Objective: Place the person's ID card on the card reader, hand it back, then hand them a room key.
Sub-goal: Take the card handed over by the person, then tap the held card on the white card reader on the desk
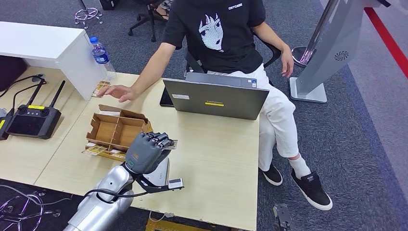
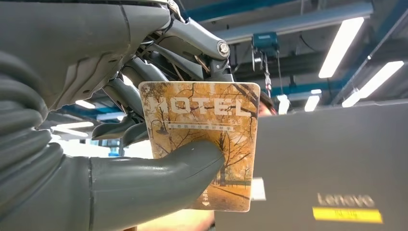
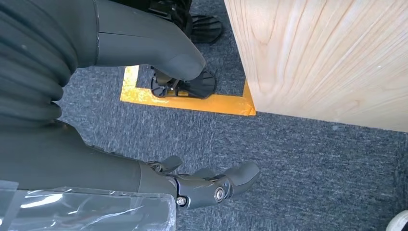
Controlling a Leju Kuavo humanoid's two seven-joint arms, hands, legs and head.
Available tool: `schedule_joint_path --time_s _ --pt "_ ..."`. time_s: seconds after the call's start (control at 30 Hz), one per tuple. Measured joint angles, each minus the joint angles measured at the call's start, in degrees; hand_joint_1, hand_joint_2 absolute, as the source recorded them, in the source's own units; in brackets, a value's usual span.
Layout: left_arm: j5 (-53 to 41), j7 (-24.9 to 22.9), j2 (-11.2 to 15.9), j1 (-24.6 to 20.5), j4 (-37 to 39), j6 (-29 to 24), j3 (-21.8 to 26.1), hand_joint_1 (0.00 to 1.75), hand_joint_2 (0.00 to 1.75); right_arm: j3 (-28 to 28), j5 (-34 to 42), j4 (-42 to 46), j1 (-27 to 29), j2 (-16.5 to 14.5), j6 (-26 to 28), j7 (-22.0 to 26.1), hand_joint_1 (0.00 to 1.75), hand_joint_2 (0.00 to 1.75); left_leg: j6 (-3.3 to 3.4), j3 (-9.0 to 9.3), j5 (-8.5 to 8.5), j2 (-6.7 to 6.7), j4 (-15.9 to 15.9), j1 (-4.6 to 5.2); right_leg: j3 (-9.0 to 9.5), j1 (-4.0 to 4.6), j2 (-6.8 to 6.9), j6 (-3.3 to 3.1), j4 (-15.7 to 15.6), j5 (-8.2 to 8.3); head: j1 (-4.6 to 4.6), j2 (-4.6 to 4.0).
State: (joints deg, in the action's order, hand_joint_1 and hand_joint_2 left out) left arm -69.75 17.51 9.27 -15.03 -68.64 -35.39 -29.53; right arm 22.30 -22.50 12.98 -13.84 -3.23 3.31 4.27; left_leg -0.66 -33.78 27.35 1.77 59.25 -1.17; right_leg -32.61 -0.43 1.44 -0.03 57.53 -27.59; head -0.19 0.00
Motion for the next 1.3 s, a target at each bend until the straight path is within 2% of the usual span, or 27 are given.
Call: schedule_joint_path --time_s 0.27,0.57,0.83,1.03,1.3 --pt "-2.87 -4.08 -0.46 -0.19 7.59 -0.01 -0.65 1.75 1.75 0.18 -1.38 0.00 0.01 0.10 0.37 -0.22 0.00 1.75 -0.01 0.00 -0.01 0.00 0.00 -0.01 0.00 0.01 0.00 0.00 0.01 0.00 -0.01 0.00" --pt "-2.90 -4.33 -1.34 -1.64 17.62 1.56 -0.65 1.75 1.75 0.44 -2.32 0.00 -0.03 0.10 0.24 -0.60 0.00 1.75 -0.01 -0.01 -0.01 -0.01 0.00 0.00 0.01 0.00 0.01 0.00 0.00 0.00 -0.01 0.00" --pt "-2.59 -4.24 -2.09 -3.32 21.80 1.22 -0.65 1.75 1.75 0.52 -3.13 0.00 -0.06 0.10 0.17 -0.68 0.00 1.75 -0.01 0.01 -0.01 -0.02 0.00 0.00 0.03 0.01 0.02 0.00 0.01 0.01 -0.01 0.00" --pt "-5.00 -1.92 -2.85 -2.57 21.13 -3.68 1.00 1.75 1.75 0.96 -4.21 -0.01 -0.11 0.10 0.17 -0.73 0.00 1.75 -0.01 -0.01 -0.01 -0.04 0.00 0.00 0.02 0.01 0.04 0.00 0.02 0.00 -0.01 0.00" --pt "-9.03 -0.65 -4.69 -2.76 15.38 -4.20 9.03 1.75 1.75 1.26 -6.03 -0.02 -0.44 0.08 0.17 -1.43 0.00 1.75 0.00 0.00 -0.06 -0.04 0.00 0.00 0.02 0.01 0.04 0.00 0.02 0.02 -0.01 0.00"
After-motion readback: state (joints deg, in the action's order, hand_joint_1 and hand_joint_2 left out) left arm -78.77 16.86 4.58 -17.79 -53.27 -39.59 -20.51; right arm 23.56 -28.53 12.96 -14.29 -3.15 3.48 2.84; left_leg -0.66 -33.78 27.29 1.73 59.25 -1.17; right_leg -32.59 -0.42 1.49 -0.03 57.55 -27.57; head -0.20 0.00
